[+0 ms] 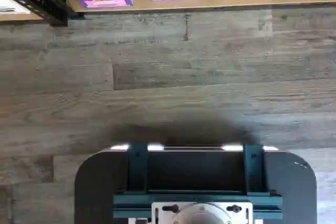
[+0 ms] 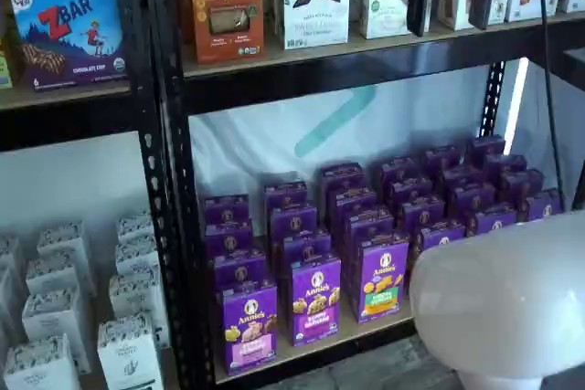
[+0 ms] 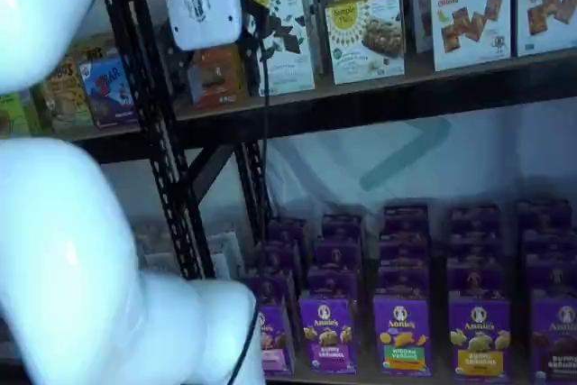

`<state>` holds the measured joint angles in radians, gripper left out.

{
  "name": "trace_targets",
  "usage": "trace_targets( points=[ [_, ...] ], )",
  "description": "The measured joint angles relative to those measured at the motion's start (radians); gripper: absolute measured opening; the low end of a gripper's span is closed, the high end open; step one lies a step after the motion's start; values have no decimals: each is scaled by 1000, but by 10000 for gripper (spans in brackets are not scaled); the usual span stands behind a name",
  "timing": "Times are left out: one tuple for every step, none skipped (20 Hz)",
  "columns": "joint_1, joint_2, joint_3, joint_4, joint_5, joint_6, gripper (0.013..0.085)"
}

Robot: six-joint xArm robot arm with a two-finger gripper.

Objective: Pick up the purple box with a pink patch in the middle, on the bottom shelf, the first box from the left

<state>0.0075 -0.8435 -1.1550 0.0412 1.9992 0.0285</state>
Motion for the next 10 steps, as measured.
trace_targets(
  points=[
    [-15,-3,3,17,-3,-8,850],
    [-82,-14,15,87,-16,-42,850],
    [-102,-17,18,112,-20,-53,850],
    [-109,-18,19,123,-21,-58,850],
    [-110,-17,20,127,-20,-59,850],
    [-107,-16,21,126,-19,-57,850],
    [-104,-15,22,124,-19,-55,850],
    [-98,-15,26,121,-21,-51,850],
    [-89,-15,29,114,-25,-46,850],
    [-79,-16,34,105,-30,-40,850]
  ],
)
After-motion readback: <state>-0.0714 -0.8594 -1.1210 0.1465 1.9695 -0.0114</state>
